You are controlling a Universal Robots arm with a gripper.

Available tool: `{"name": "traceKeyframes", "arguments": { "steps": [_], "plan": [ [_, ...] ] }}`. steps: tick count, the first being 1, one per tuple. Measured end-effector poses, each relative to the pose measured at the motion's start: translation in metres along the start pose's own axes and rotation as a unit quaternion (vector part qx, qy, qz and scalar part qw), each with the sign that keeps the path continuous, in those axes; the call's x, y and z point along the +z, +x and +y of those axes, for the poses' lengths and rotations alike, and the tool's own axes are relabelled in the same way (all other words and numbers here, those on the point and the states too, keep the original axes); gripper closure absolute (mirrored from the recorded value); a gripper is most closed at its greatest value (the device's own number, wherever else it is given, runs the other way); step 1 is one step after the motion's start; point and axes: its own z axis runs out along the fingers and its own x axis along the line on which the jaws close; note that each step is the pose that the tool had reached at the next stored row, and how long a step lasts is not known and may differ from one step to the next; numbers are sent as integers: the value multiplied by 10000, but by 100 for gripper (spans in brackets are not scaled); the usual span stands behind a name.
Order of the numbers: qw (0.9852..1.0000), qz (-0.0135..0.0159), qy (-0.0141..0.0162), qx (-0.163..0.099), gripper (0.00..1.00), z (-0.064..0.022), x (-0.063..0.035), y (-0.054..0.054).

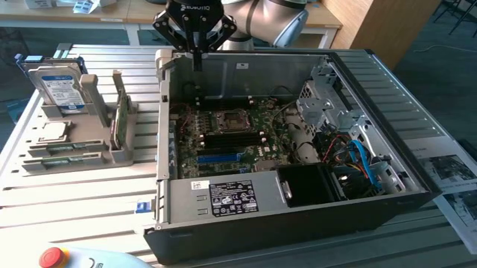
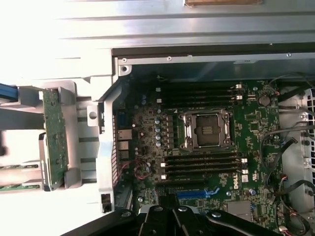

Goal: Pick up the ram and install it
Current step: 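Reach for the ram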

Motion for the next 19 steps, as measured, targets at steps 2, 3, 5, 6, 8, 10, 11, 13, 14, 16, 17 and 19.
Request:
{"name": "traceKeyframes", "arguments": {
  "steps": [2,3,5,6,8,10,11,13,14,16,17,19],
  "plan": [
    [10000,0,0,0,90,7,0,34],
    [10000,0,0,0,90,11,0,50],
    [10000,0,0,0,90,17,-1,85],
    [10000,0,0,0,90,20,-1,102],
    [10000,0,0,0,90,27,-2,135],
    [10000,0,1,0,90,34,-3,169],
    [10000,0,0,0,90,37,-2,188],
    [10000,0,0,-1,90,43,-3,222],
    [10000,0,0,0,90,46,-3,240],
    [10000,0,0,0,90,53,-4,275],
    [10000,0,0,0,90,57,-3,295],
    [10000,0,0,0,90,64,-4,329]
  ]
}}
